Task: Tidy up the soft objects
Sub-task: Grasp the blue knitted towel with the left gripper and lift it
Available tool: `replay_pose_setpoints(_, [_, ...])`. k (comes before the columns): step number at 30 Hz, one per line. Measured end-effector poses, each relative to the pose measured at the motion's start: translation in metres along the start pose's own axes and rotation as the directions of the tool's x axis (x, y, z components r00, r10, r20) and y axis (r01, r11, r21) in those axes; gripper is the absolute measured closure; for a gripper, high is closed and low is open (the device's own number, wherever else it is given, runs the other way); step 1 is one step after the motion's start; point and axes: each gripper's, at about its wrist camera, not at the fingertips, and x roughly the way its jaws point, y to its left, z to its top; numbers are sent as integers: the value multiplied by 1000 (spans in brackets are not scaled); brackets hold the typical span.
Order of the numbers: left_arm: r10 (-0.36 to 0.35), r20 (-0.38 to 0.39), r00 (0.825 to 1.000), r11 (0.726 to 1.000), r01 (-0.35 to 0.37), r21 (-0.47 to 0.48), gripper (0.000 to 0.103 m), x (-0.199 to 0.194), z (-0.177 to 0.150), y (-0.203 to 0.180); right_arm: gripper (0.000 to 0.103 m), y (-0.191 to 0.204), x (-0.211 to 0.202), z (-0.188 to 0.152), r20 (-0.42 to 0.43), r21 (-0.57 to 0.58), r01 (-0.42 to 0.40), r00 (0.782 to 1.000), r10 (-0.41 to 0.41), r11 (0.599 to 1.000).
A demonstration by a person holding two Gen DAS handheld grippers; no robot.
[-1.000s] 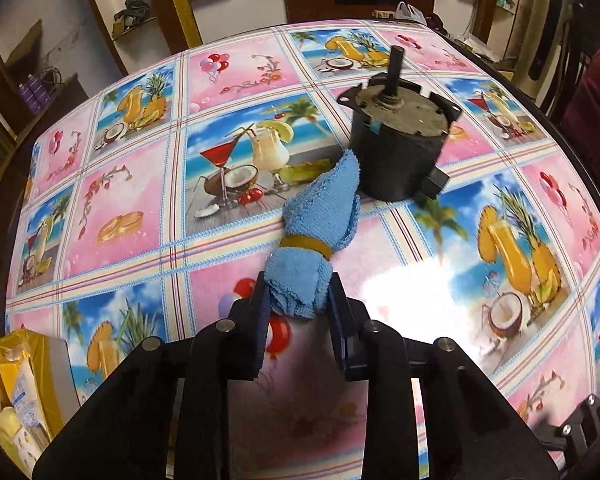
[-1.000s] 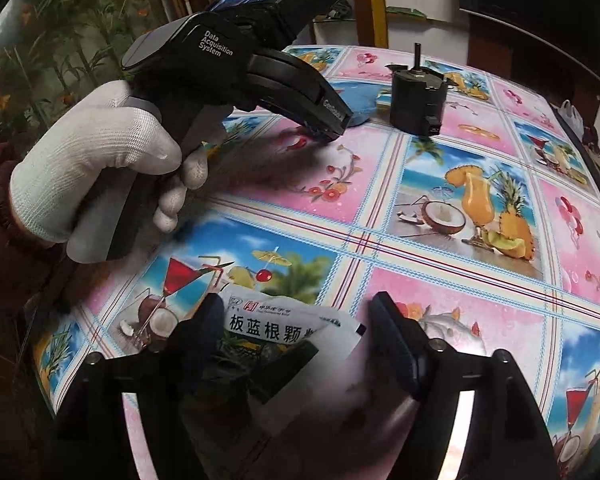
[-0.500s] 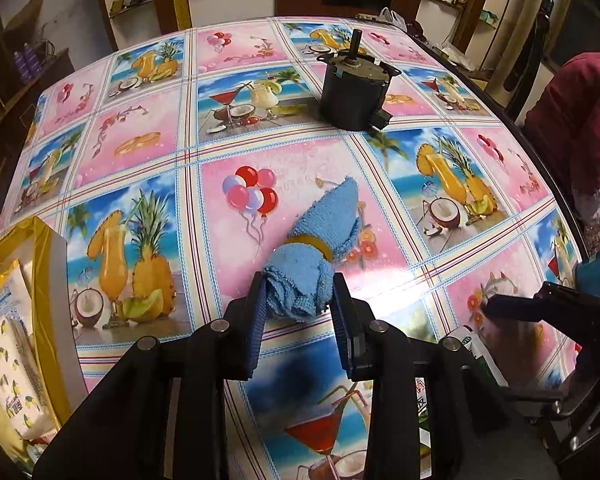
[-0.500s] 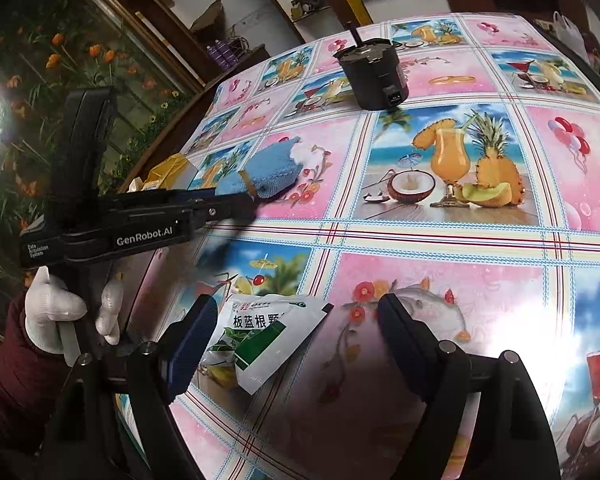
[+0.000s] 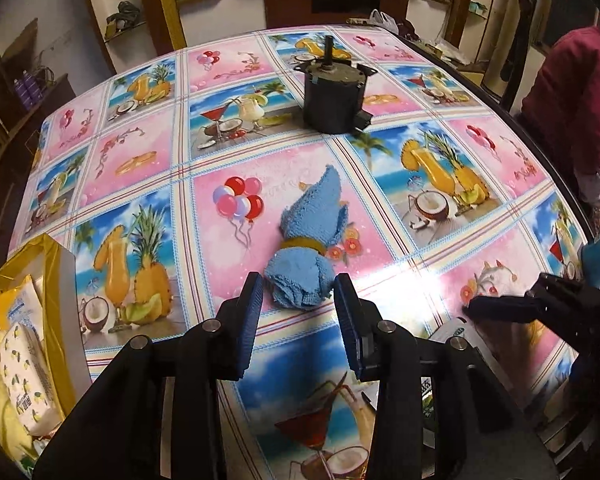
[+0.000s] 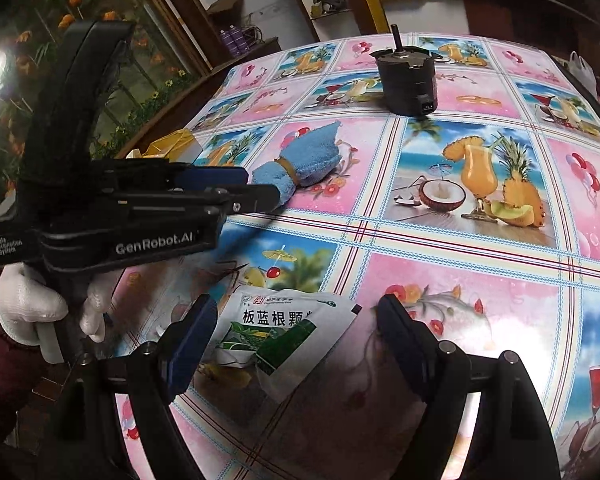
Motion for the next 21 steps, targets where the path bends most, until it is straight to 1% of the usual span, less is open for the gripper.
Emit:
replay_pose_setpoints(2, [4, -4, 1000, 999, -4, -37, 67, 6, 7, 8, 21, 6, 1, -2, 0, -22, 16, 1000, -16, 1000])
replay_pose_setpoints(4, [-8, -9, 1000, 998, 7, -55, 67, 15, 11, 9, 21, 11, 3, -2, 0, -47, 40, 999, -40, 998])
replay_pose_setpoints(8, [18, -20, 1000, 999, -19, -35, 66, 35, 18, 2, 21, 18, 6, -3, 0, -79, 59, 998, -60, 995])
replay_pose_setpoints(9, [33, -25, 999, 999, -34, -24, 62, 40, 19, 0, 21, 18, 6, -3, 1, -83, 64, 998, -64, 994])
replay_pose_setpoints(11, [63, 2, 998, 998, -63, -14, 33, 43, 21, -3, 21, 20, 7, -3, 2, -93, 73, 997, -73, 993])
replay_pose_setpoints(12, [80, 2, 997, 997, -80, -8, 31, 45, 22, -5, 21, 22, 8, -3, 2, -99, 77, 997, -77, 992])
replay_pose_setpoints(13, [77, 13, 997, 997, -77, -4, 31, 46, 24, -5, 21, 23, 8, -3, 2, -106, 82, 997, -82, 991])
replay_pose_setpoints(15, [68, 16, 998, 998, -68, 2, 21, 50, 27, -5, 21, 25, 8, -4, 2, -115, 89, 996, -90, 989])
replay_pose_setpoints(16, [62, 19, 998, 998, -61, -7, 19, 52, 28, -4, 21, 27, 9, -4, 2, -120, 91, 996, -92, 989])
replay_pose_setpoints(18, [27, 12, 1000, 999, -27, -46, 19, 56, 30, 3, 22, 30, 9, -5, 3, -136, 98, 995, -98, 986])
replay_pose_setpoints(19, [29, 7, 1000, 998, -29, -50, 19, 56, 30, 3, 31, 33, 9, -6, 6, -149, 104, 995, -104, 983])
replay_pose_setpoints(20, [28, 3, 1000, 999, -27, -44, 25, 55, 30, 3, 46, 35, 9, -7, 6, -163, 102, 995, -102, 981])
replay_pose_setpoints(21, [22, 7, 1000, 999, -22, -39, 32, 53, 30, 1, 55, 38, 9, -8, 7, -175, 101, 995, -101, 979])
